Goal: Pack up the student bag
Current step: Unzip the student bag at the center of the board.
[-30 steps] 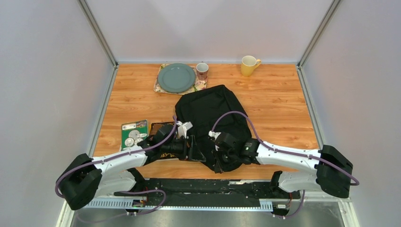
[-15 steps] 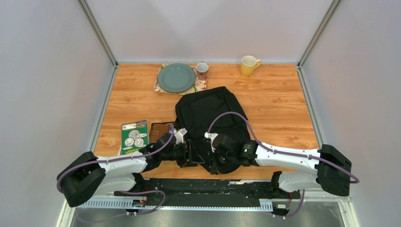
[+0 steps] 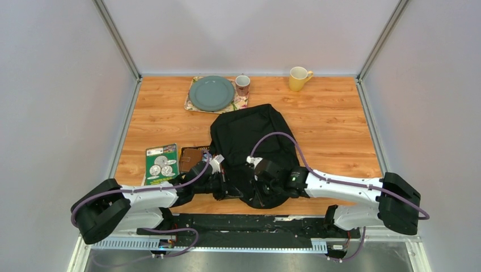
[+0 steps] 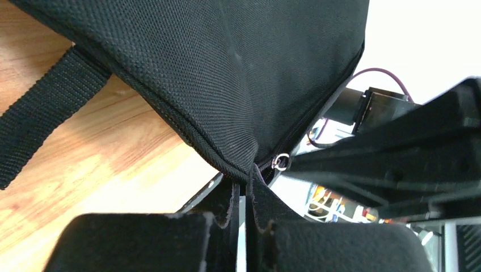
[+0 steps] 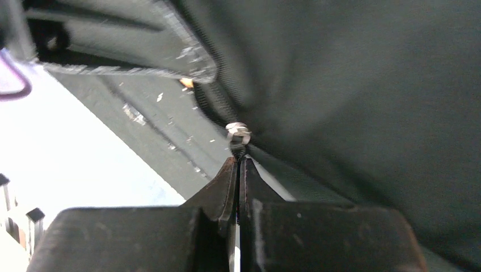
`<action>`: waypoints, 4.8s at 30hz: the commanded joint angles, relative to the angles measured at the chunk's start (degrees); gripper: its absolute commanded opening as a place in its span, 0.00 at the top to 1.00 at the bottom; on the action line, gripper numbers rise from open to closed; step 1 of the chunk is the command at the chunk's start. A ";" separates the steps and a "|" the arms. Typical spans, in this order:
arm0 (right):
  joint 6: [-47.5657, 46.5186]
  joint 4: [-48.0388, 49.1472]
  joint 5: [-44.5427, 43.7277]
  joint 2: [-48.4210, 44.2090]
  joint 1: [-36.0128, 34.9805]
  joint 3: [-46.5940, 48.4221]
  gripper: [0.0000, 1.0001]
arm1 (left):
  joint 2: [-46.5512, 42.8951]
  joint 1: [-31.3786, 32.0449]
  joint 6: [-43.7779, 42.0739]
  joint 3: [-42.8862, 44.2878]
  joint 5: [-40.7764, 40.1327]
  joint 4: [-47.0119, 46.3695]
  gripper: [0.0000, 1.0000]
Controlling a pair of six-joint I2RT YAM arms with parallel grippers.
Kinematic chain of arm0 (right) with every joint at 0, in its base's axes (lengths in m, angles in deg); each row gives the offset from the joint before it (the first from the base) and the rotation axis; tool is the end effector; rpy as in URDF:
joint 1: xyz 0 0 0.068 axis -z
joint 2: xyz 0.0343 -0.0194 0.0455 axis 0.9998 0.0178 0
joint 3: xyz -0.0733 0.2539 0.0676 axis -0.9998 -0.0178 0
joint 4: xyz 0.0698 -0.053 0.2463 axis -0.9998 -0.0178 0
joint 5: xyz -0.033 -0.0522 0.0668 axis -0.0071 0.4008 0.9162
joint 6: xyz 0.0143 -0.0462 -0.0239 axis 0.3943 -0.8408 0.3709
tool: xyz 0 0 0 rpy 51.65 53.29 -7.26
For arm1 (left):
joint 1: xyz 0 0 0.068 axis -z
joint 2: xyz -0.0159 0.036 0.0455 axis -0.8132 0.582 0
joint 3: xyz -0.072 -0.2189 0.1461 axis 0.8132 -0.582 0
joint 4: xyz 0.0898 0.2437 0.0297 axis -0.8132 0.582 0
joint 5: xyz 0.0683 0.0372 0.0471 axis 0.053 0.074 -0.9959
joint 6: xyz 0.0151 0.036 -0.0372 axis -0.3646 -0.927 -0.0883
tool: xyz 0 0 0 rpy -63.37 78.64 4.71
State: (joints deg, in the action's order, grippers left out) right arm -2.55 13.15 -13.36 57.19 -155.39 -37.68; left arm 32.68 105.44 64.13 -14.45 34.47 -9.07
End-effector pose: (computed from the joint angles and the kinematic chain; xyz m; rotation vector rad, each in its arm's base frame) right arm 0.0898 0.2195 0.1969 -0.7712 2.7092 0.7687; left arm 0.1137 -0.1603 0.1337 -0.2441 2.5806 -1.4591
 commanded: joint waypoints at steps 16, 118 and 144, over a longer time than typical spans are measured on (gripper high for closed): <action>2.44 -18.74 -13.39 -6.11 12.27 -2.50 1.00 | -7.40 -14.55 -20.20 2.00 10.35 13.47 1.00; 3.60 -5.04 -23.43 -20.27 41.09 -4.08 1.00 | 8.35 16.65 -64.51 29.44 -9.51 26.40 1.00; 3.42 3.84 -21.16 -16.05 57.62 -4.25 1.00 | 15.01 16.83 -65.56 33.81 -6.95 26.30 0.58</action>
State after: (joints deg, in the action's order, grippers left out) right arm 2.24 10.11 -25.60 41.74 -100.88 -41.17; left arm 46.32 121.33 -0.68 16.61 24.68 8.20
